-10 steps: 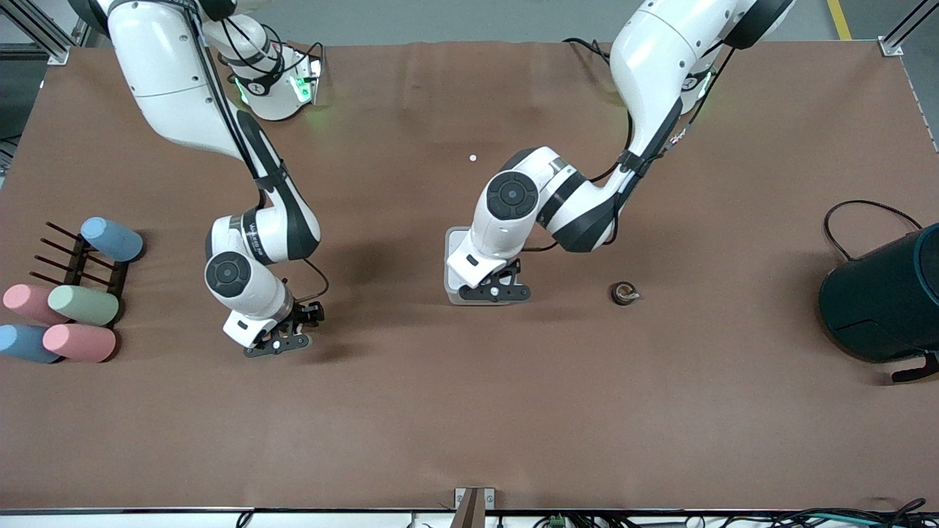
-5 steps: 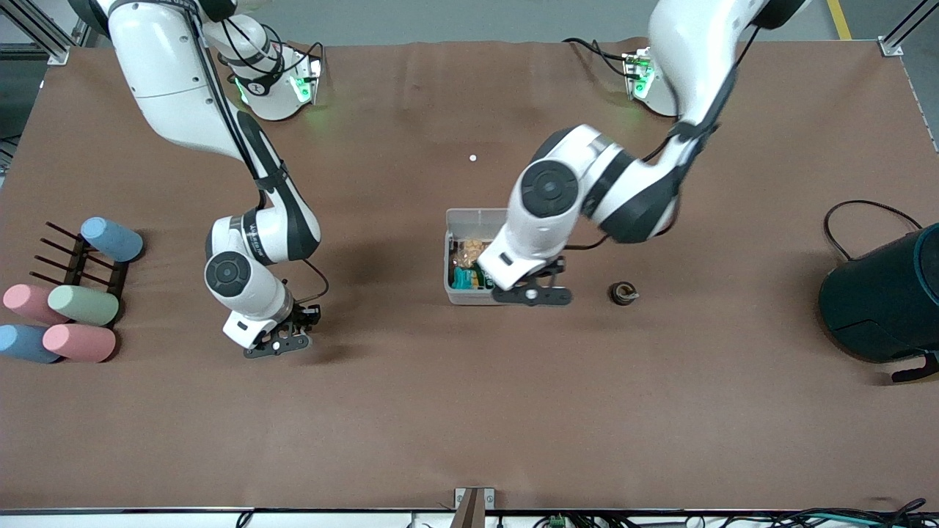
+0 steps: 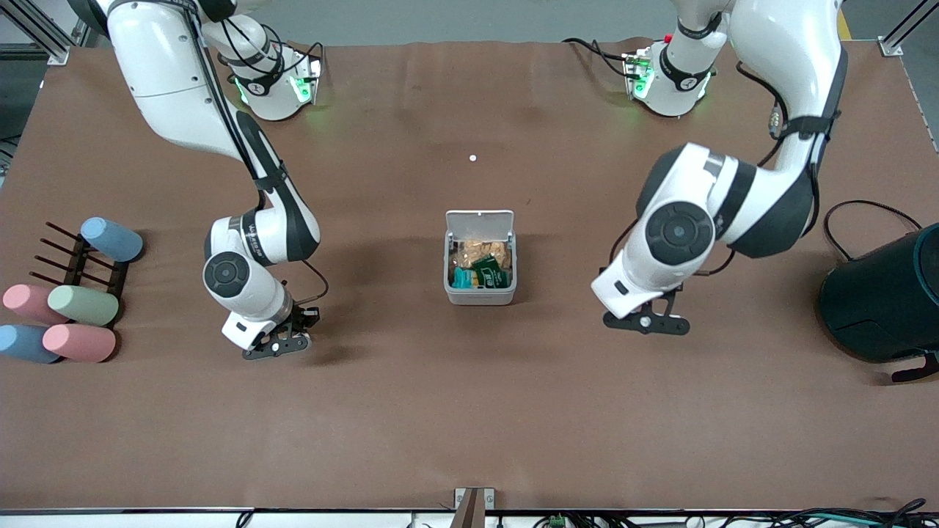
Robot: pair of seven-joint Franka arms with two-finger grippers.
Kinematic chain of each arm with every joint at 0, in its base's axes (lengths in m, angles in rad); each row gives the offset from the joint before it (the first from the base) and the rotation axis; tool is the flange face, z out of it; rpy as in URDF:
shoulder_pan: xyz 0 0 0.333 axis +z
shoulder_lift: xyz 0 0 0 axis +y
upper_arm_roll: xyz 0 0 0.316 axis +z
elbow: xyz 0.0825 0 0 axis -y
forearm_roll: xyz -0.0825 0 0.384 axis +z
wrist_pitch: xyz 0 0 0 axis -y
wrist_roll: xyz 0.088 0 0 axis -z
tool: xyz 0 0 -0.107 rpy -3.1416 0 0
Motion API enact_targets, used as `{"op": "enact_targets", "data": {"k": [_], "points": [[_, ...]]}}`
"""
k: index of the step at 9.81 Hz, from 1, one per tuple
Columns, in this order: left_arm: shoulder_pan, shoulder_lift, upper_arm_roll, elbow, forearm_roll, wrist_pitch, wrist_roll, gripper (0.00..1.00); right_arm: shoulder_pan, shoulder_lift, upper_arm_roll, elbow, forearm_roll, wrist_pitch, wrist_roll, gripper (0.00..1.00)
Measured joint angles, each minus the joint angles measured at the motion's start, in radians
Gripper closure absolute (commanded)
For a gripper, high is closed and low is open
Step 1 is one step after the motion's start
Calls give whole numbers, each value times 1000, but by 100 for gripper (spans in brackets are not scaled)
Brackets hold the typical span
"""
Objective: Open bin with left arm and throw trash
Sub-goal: 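Grasp the white band with the right gripper while the left gripper reaches the tape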
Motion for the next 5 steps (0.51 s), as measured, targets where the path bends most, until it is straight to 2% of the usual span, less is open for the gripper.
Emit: {"op": "enact_targets", "data": {"k": [1, 3, 5], "points": [[35, 5, -3, -67, 0, 92, 0, 7, 0, -15, 13, 15, 49, -32, 1, 90], [110, 3, -14, -233, 0, 311, 2, 4, 13, -67, 32, 65, 165, -153, 11, 90], [123, -5, -20, -383, -19, 503, -31, 2, 50, -111, 40, 129, 203, -269, 107, 91]]}}
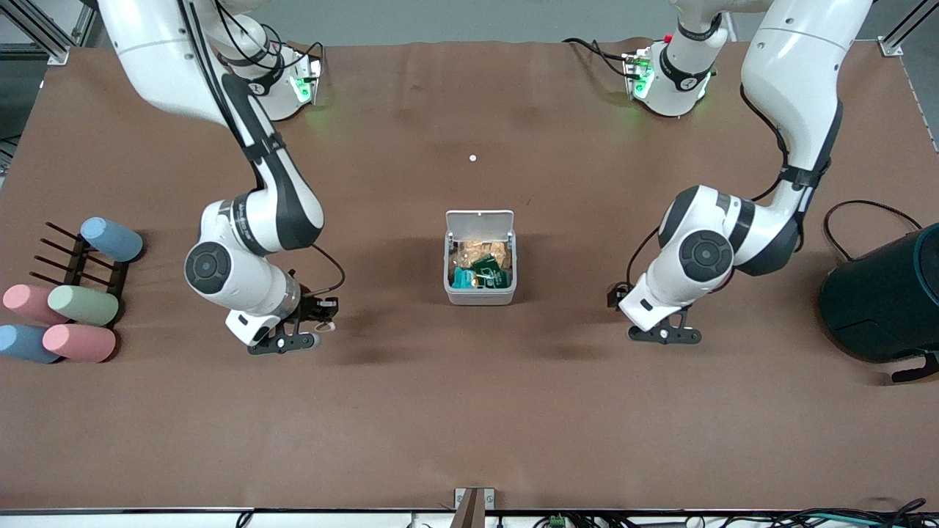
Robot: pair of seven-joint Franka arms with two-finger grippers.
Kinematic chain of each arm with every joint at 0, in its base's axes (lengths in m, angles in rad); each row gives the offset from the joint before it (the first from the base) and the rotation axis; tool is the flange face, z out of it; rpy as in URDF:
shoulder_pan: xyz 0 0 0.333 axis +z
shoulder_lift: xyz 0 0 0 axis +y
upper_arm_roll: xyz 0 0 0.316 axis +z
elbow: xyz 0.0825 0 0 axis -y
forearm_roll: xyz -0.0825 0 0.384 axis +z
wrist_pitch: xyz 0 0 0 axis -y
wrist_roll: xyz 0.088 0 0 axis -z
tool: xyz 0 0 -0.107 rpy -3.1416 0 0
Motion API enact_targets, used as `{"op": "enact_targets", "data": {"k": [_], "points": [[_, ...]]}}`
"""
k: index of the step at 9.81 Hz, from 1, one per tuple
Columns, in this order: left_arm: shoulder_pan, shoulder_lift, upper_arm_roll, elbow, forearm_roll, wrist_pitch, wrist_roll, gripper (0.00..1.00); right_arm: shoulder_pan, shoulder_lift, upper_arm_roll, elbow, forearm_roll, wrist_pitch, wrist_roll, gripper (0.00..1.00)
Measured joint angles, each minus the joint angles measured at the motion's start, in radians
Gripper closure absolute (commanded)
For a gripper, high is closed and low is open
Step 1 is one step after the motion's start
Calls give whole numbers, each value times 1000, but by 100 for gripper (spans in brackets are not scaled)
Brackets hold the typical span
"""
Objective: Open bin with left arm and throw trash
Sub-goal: 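Drop the band in the bin with the right gripper while the left gripper grasps tape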
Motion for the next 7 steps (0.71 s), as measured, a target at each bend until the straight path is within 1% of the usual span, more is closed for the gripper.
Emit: {"op": "enact_targets", "data": {"k": [1, 2, 5, 7], "points": [[-9, 0, -4, -33, -12, 34, -21, 2, 37, -12, 3, 31, 3, -27, 91, 92], [-23, 3, -6, -50, -16, 40, -47, 2, 88, -18, 6, 55, 5, -38, 201, 92], [-31, 28, -5, -87, -16, 48, -75, 2, 271, -18, 8, 122, 6, -35, 498, 92], [-21, 31, 0, -88, -5, 49, -72, 2, 337, -6, 7, 136, 6, -35, 594, 92]]}}
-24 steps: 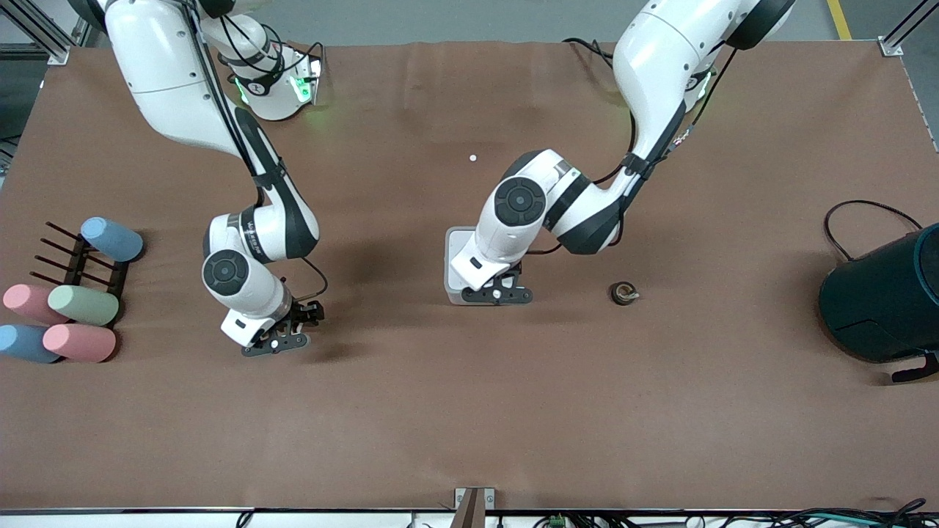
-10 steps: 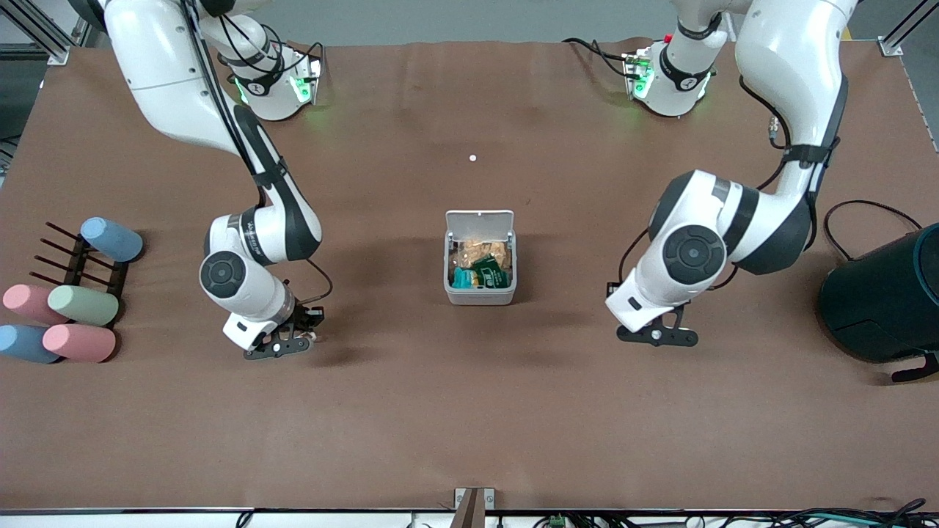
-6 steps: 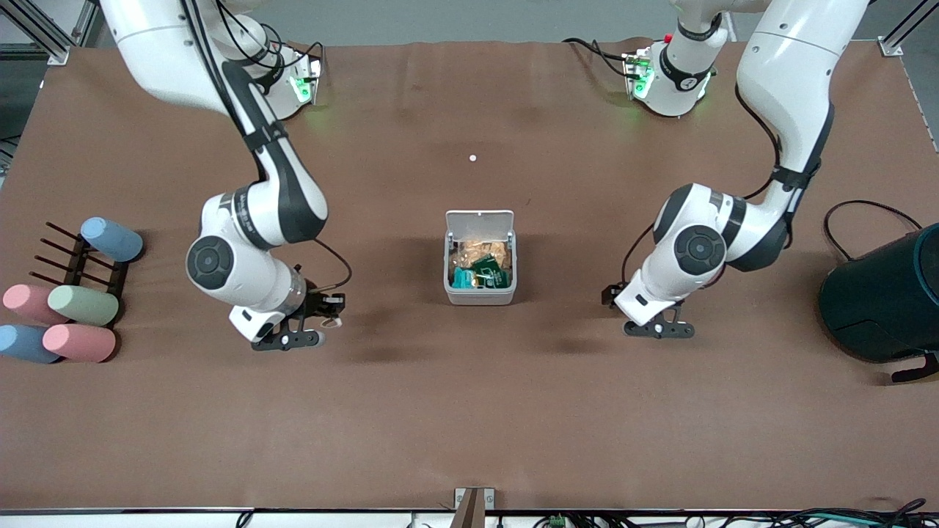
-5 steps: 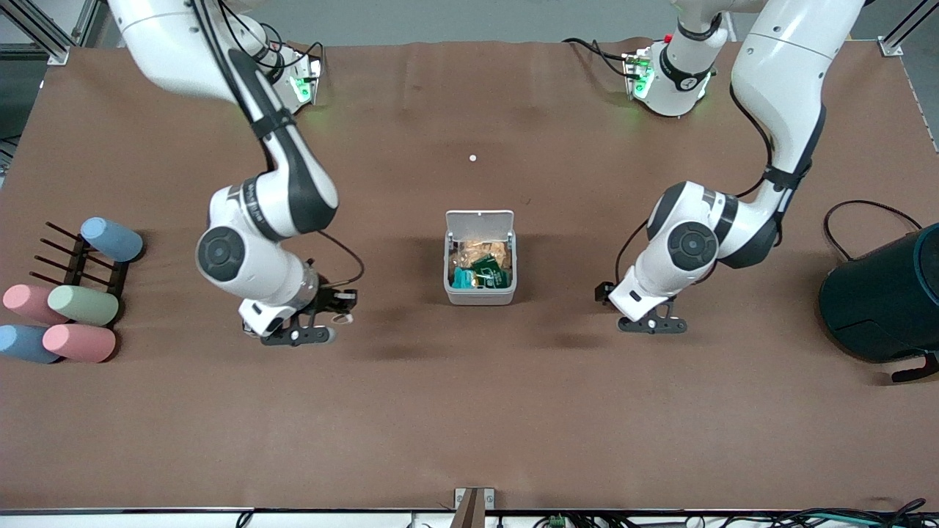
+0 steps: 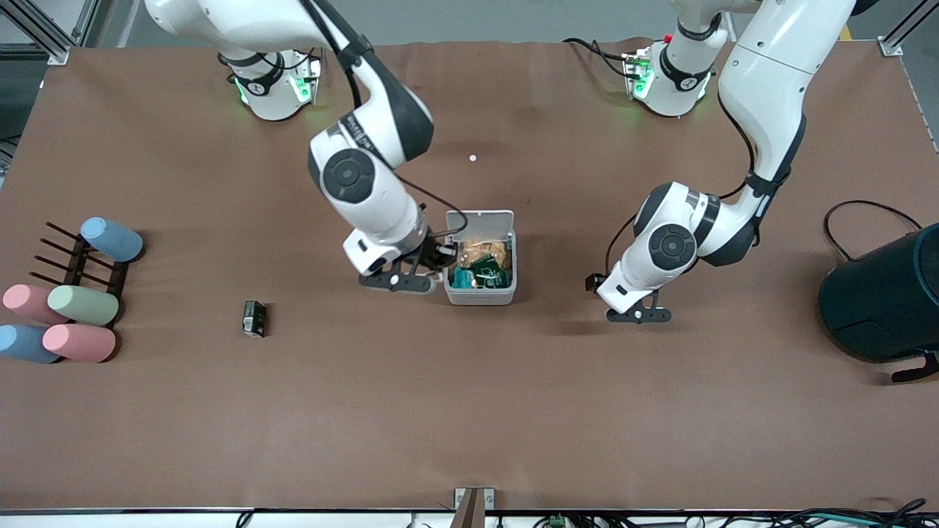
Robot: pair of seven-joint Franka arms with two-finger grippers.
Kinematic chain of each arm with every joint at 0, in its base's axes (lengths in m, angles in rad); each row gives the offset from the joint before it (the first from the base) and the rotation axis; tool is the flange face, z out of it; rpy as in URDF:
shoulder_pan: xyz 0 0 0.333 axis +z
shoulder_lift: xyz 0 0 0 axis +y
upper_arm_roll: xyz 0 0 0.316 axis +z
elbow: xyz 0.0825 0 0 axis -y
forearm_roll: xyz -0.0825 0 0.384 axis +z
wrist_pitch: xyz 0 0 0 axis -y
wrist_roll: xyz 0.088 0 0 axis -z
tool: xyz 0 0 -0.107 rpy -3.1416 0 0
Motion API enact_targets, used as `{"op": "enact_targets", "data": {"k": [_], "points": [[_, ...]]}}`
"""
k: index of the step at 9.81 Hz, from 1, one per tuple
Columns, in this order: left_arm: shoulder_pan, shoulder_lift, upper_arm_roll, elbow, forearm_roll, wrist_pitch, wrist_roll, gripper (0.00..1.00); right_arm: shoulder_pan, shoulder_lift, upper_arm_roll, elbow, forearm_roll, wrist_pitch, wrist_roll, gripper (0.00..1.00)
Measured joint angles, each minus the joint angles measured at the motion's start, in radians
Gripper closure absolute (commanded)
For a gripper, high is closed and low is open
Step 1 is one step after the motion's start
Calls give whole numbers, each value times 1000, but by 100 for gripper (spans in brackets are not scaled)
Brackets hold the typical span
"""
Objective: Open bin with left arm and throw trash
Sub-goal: 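Drop the band in the bin with the right gripper while the left gripper grasps tape, then carry the tape roll over the bin and release it with the left gripper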
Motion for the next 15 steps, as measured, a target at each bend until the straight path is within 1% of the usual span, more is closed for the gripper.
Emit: {"op": "enact_targets", "data": {"k": [2, 3, 4, 5, 6, 7, 8, 9, 10, 11, 13, 14, 15], "points": [[5, 1, 4, -4, 48, 0, 1, 2, 55, 51, 0, 21, 0, 5, 59, 91], [11, 2, 4, -7, 55, 0, 1, 3, 73, 77, -1, 33, 0, 8, 78, 85], [15, 3, 4, -10, 57, 1, 1, 5, 83, 94, -1, 43, 0, 12, 85, 61], [16, 4, 4, -12, 57, 1, 1, 8, 84, 101, -2, 47, 0, 15, 87, 45], [15, 6, 4, -14, 58, 5, 1, 9, 83, 101, -8, 50, 0, 15, 89, 31], [15, 9, 4, -16, 58, 13, 1, 25, 80, 101, -13, 58, 0, 15, 89, 30], [15, 13, 4, -17, 59, 19, 1, 49, 75, 101, -17, 67, 0, 14, 88, 29], [15, 16, 4, -18, 63, 20, 1, 66, 71, 101, -22, 78, 0, 13, 88, 29], [16, 18, 4, -18, 96, 21, 3, 84, 61, 100, -27, 96, -1, 10, 87, 29], [16, 18, 2, -18, 141, 23, 3, 93, 43, 99, -29, 112, -2, -5, 66, 29], [15, 16, 1, -14, 183, 25, -3, 94, -2, 99, -43, 120, -20, -96, -98, 29], [15, 11, 0, -6, 184, 26, -3, 96, -16, 99, -65, 120, -79, -155, -178, 29], [15, -5, -13, 10, 182, 16, -4, 96, -25, 99, -74, 115, -175, -201, -217, 29]]}}
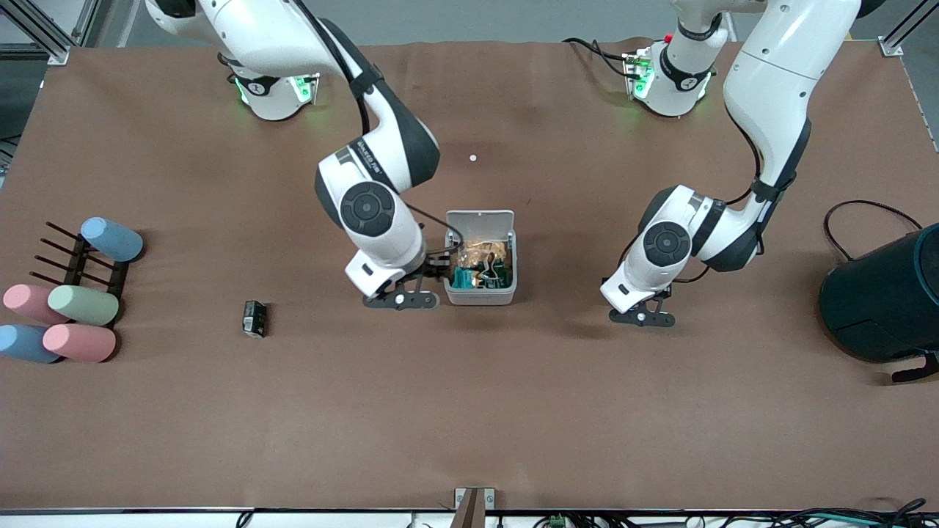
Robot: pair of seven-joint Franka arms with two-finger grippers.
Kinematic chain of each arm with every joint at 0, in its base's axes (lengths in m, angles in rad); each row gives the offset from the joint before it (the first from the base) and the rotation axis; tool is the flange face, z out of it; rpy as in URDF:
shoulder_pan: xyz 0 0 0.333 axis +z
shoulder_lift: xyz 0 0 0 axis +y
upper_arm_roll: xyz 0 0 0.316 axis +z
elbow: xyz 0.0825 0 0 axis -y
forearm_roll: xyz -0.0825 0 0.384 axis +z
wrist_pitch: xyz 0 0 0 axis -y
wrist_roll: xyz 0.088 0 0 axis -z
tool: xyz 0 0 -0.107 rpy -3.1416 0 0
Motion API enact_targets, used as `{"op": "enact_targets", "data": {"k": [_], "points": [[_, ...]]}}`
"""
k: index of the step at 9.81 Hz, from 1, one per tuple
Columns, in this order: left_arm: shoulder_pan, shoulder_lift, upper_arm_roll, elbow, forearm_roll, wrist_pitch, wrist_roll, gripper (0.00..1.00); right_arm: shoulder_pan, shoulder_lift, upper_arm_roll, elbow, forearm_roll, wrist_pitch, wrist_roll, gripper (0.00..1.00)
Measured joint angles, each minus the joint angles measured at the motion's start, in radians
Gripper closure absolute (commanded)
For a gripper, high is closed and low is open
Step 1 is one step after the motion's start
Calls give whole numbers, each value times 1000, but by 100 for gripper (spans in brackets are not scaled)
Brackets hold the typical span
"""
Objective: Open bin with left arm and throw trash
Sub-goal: 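Carry the tape roll over the bin and release it with the left gripper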
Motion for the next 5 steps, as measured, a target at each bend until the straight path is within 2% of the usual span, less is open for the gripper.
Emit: {"op": "enact_targets", "data": {"k": [1, 3, 5], "points": [[-1, -24, -38, 39, -34, -64, -8, 96, -3, 1, -1, -18, -69, -15, -10, 27], [-51, -47, -124, 243, -162, -322, -78, 97, -8, 2, -5, -53, -107, -3, -13, 24], [-189, -12, -130, 435, -192, -458, -250, 98, -45, -15, -13, -129, -110, 106, -80, 24]]}}
